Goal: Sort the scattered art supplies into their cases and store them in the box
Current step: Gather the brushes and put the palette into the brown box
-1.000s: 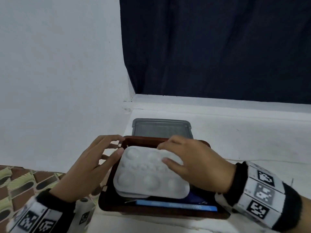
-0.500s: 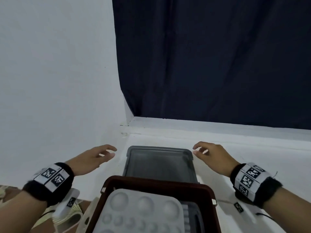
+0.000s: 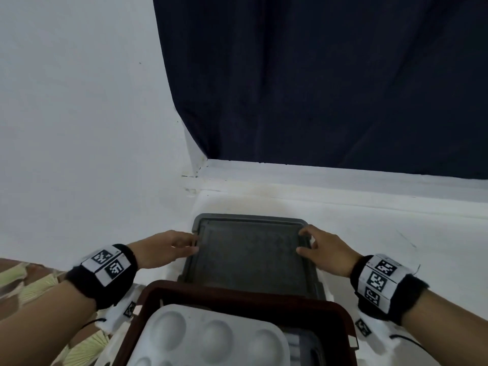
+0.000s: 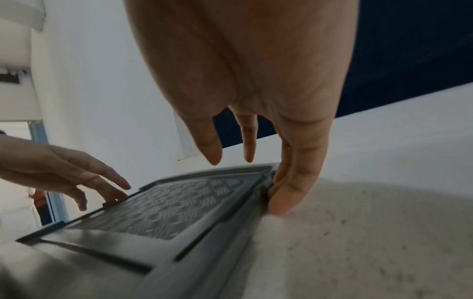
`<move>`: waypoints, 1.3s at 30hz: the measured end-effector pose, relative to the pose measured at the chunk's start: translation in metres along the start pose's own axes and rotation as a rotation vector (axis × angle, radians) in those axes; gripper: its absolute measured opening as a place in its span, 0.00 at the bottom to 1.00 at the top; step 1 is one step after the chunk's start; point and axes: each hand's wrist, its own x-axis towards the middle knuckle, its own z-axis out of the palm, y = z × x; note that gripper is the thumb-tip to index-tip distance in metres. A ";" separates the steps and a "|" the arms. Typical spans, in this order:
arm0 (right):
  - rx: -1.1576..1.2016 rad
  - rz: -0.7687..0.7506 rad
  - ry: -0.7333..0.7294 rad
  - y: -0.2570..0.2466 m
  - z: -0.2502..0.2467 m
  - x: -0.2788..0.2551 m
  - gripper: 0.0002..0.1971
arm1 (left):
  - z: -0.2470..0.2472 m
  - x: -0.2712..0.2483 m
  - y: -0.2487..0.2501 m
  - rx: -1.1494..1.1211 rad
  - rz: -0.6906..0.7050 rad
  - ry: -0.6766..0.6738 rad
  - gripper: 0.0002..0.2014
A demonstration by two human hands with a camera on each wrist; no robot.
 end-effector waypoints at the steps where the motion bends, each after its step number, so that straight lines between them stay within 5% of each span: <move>1: 0.032 0.002 0.012 0.000 0.001 0.001 0.18 | 0.001 0.001 0.000 -0.018 -0.003 0.017 0.18; 7: 0.418 0.053 0.060 -0.008 0.001 0.007 0.19 | -0.005 0.001 -0.005 -0.405 0.047 0.142 0.19; 11: 0.400 0.138 0.100 -0.002 0.010 0.007 0.23 | -0.005 0.002 -0.011 -0.506 0.052 0.213 0.26; 15: 0.381 0.236 0.148 0.003 0.010 0.001 0.14 | -0.011 0.000 -0.007 -0.670 0.022 0.208 0.28; 18: 0.431 0.267 0.051 0.000 0.005 -0.008 0.11 | -0.016 -0.005 0.005 -0.748 0.000 0.192 0.25; 23: 0.630 0.125 0.156 -0.012 -0.011 -0.021 0.05 | -0.031 -0.009 0.014 -0.822 -0.046 0.217 0.15; 29: 0.720 0.019 0.319 -0.036 -0.035 -0.051 0.11 | -0.057 -0.043 0.027 -0.852 0.011 0.310 0.13; 39: 0.646 -0.189 0.466 -0.057 -0.025 -0.150 0.07 | -0.027 -0.158 0.034 -0.803 0.225 0.401 0.34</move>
